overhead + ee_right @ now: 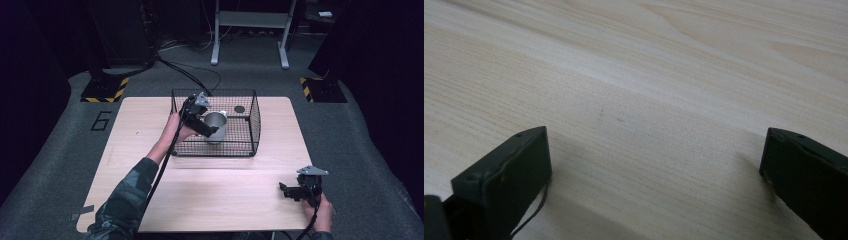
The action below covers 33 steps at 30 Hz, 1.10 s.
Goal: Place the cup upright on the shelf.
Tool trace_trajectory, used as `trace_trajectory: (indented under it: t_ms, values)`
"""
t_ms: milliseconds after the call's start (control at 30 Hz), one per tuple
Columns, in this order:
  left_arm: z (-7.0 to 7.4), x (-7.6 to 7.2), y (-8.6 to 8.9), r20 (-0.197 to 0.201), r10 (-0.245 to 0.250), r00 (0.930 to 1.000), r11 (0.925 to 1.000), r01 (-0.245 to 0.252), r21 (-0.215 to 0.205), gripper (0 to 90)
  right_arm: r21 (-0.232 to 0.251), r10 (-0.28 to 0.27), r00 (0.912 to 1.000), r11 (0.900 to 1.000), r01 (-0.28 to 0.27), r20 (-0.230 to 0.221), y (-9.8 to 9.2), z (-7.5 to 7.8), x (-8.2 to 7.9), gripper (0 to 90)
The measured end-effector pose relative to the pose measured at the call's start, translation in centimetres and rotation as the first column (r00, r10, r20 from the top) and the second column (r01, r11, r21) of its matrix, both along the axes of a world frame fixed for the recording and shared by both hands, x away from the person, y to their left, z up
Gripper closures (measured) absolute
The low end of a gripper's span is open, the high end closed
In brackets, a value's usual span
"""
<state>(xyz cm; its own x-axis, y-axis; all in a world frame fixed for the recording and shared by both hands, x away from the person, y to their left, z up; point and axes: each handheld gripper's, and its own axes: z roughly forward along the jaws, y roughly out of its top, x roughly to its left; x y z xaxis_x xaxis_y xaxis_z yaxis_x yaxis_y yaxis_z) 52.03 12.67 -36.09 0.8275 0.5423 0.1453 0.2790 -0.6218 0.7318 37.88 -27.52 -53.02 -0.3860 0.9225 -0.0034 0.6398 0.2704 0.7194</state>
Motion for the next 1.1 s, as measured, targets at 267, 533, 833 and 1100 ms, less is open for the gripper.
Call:
trace_trajectory:
  t_ms: [267, 533, 833, 1100]
  values:
    - [0.0, -3.1, 1.9, 0.04, 0.009, 0.9991, 0.9999, -0.009, 0.007, 0.1, 0.0, 0.0, 1.0, 1.0, 0.0, 0.0, 0.0, 0.0, 0.0, 0.0]
    - [-1.2, -6.7, 4.4, 0.069, 0.026, 0.9973, 0.9994, -0.027, 0.023, 0.1, 0.003, -0.005, 1.0, 1.0, 0.005, 0.0, 0.1, 0.0, 0.0, 0.0]
    - [-3.5, -10.6, 7.6, 0.08, 0.077, 0.9938, 0.9967, -0.079, 0.018, 0.1, -0.003, -0.004, 1.0, 1.0, 0.004, 0.002, 0.1, 0.0, 0.0, 0.0]
    - [-6.0, -13.7, 10.6, 0.06, 0.151, 0.9867, 0.9876, -0.153, 0.034, 0.1, 0.009, -0.024, 0.9997, 1.0, 0.024, -0.004, 0.3, 0.0, -0.1, 0.0]
